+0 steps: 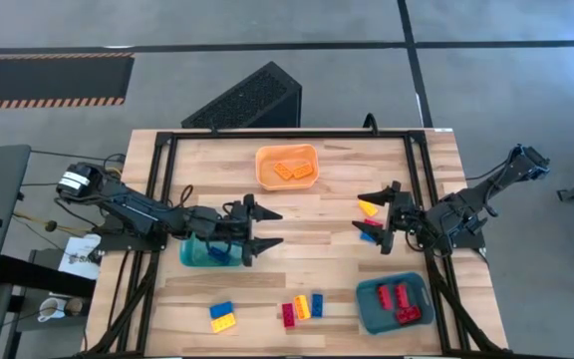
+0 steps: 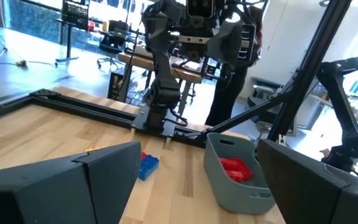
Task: Sort & place blocks by color
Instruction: Put the yellow game piece into the orange bin
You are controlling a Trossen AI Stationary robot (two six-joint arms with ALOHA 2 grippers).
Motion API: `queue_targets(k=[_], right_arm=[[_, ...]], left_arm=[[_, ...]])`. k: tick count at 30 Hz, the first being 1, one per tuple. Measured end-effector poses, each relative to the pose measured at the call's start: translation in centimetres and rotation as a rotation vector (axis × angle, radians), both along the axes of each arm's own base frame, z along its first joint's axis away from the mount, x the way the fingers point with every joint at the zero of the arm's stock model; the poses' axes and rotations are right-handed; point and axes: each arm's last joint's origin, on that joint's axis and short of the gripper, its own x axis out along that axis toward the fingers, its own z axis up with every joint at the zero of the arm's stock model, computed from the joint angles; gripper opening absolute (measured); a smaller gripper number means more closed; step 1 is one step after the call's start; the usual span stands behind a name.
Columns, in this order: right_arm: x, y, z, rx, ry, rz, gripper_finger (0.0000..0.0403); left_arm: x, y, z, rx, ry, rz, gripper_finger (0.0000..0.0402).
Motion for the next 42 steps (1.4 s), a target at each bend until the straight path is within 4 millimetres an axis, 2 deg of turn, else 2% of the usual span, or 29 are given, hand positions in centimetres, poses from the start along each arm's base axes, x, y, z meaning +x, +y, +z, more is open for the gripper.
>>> queue_targets(k=[4,11,18,27,31,42], right_arm=[[0.0,0.0,0.0,-0.010,0.002,0.001,0.0395],[0.0,0.0,0.1,-0.133,0.028,0.013,0.0395],[0.0,0.0,0.2,-0.149,0.029,0.015,0.0395],[0.1,0.0,1.2,-0.198,-0.043,0.014,0.0395],[0.1,0.0,1.5,-0.220,-0.059,0.013,0.0395],[0.1,0.0,1.5,0.046,-0.134,0.001,0.0395]], left_arm=[[-0.1,0.4,0.2,0.003,-0.005,0.013,0.0309],[0.0,0.7,0.3,0.005,-0.003,0.027,0.0309],[0.0,0.7,0.3,0.006,-0.003,0.027,0.0309],[0.0,0.7,0.1,0.010,0.016,0.027,0.0309],[0.0,0.7,-0.1,-0.045,0.035,0.026,0.0309],[0.0,0.8,-0.6,-0.018,0.079,0.038,0.0309]])
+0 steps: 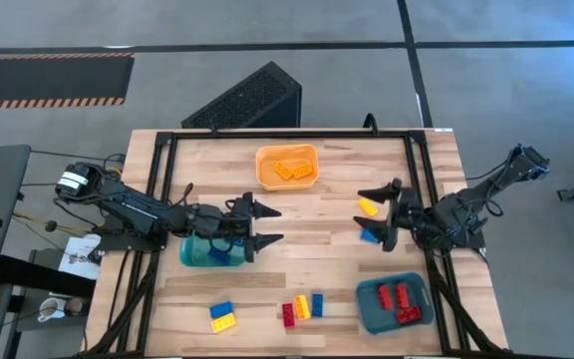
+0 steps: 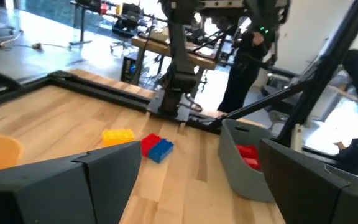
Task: Sort & place blocks by color
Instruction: Put the yellow game piece into the orange bin
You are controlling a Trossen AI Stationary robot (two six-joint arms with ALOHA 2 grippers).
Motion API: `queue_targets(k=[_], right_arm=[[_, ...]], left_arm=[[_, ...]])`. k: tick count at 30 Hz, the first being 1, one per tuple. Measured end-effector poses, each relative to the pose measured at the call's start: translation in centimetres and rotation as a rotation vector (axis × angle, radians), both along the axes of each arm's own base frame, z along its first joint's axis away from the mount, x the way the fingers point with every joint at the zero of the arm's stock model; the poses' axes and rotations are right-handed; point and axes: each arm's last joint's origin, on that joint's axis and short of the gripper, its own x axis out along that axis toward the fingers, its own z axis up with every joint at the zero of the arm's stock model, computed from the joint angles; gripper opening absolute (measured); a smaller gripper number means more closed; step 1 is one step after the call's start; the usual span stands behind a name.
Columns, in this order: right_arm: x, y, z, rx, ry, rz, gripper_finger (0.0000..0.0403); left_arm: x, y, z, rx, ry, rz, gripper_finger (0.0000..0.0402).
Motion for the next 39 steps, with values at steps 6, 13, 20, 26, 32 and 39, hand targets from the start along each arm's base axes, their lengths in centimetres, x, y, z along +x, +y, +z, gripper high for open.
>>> queue_targets(k=[6,13,20,26,32,39], right_arm=[[0.0,0.0,-0.1,0.053,-0.004,0.001,0.0395],[0.0,0.0,-0.2,0.051,0.000,0.000,0.0395],[0.2,-0.5,-0.2,0.051,-0.001,-0.037,0.0395],[0.7,-2.0,-0.2,0.051,-0.004,-0.129,0.0395],[1.1,-3.3,-0.6,0.035,0.038,-0.207,0.0395],[0.7,-4.8,-3.5,0.092,0.267,-0.316,0.0395]], left_arm=[[0.0,0.3,-0.3,0.015,0.024,0.106,0.0309],[-0.1,0.4,-0.9,-0.012,0.081,0.148,0.0309],[-0.2,0.6,-1.4,0.012,0.134,0.149,0.0309],[0.0,1.1,-1.4,0.011,0.137,0.125,0.0309],[0.0,1.2,-1.4,0.024,0.138,0.128,0.0309],[0.0,1.2,-1.5,0.025,0.141,0.127,0.0309]])
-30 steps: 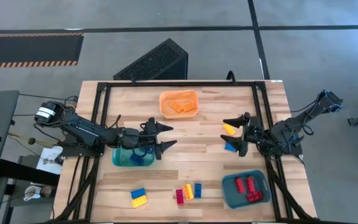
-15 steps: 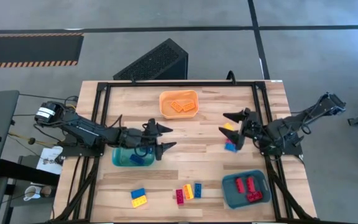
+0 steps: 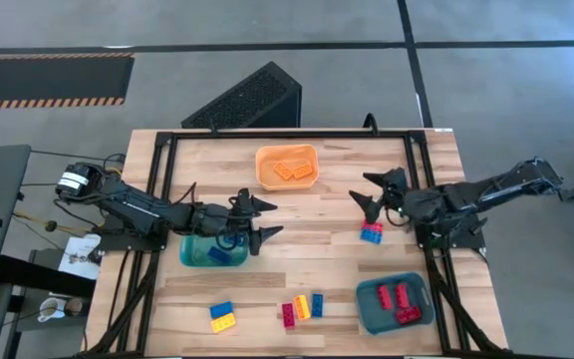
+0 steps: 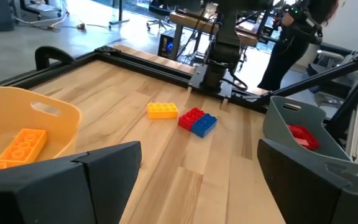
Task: Sort & place blocks by color
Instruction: Put the yellow game piece into the orange bin
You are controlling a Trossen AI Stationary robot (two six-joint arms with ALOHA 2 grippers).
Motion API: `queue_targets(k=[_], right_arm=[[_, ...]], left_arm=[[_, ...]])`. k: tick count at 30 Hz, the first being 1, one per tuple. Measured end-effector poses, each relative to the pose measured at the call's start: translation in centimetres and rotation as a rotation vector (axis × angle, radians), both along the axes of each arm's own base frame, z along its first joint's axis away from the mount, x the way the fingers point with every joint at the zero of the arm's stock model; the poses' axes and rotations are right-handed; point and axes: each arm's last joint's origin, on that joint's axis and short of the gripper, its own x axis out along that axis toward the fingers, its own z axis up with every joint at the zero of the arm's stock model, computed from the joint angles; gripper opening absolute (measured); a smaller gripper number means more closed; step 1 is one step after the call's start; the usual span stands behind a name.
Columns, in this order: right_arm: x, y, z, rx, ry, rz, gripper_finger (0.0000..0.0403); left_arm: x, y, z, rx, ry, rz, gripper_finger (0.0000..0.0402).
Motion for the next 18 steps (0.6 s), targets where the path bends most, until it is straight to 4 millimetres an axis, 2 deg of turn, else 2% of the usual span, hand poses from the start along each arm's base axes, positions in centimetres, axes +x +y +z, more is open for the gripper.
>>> queue_targets(k=[5,11,18], right_arm=[[-1.2,-1.3,-2.4,0.128,0.192,-0.095,0.0395],[-2.2,-2.4,-3.9,0.264,0.379,-0.091,0.0395],[-2.1,-3.0,-5.1,0.276,0.524,-0.132,0.0395]], left_arm=[[0.0,0.0,0.0,0.000,0.000,0.000,0.0309],[0.0,0.0,0.0,0.000,0.000,0.000,0.0309],[0.0,0.0,0.0,-0.002,0.000,0.001,0.0309]])
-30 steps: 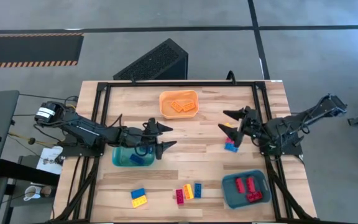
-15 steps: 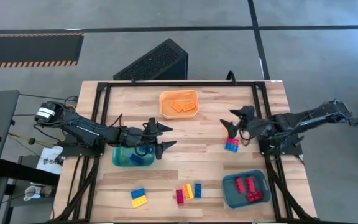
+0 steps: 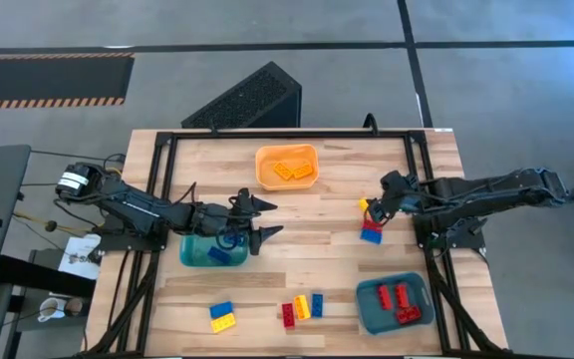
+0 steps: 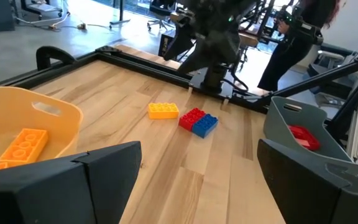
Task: Sort & place blocks by color
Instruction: Put the yellow game piece into the orange bin
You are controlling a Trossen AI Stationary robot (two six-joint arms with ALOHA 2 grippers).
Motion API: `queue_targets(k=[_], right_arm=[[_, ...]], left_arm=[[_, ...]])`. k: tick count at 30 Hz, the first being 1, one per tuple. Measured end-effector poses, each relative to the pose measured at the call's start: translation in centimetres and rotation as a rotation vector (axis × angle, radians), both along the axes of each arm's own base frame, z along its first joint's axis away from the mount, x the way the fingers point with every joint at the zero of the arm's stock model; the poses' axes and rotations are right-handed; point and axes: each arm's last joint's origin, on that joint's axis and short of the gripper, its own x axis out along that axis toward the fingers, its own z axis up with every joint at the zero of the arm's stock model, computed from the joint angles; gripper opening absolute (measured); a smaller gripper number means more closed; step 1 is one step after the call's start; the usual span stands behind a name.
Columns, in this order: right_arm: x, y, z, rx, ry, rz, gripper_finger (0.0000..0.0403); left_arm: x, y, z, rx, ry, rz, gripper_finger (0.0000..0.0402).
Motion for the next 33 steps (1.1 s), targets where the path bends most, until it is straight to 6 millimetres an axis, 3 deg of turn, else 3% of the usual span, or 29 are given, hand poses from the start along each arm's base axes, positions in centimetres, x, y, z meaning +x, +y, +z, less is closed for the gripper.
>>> queue_targets(k=[16,24,29,33], right_arm=[[3.6,-1.6,-5.2,0.067,0.342,-0.057,0.0395],[5.3,-2.4,-5.8,0.099,0.275,0.043,0.0395],[5.2,-3.0,-5.9,0.093,0.278,0.029,0.0395],[4.3,-3.3,-7.4,0.102,0.292,0.016,0.0395]], left_arm=[[0.0,0.0,-0.2,-0.022,0.016,0.005,0.0309],[0.0,-0.1,-0.2,-0.035,0.018,-0.019,0.0309],[0.0,-0.2,-0.3,-0.042,0.022,-0.048,0.0309],[0.0,-0.2,-0.3,-0.048,0.027,-0.047,0.0309]])
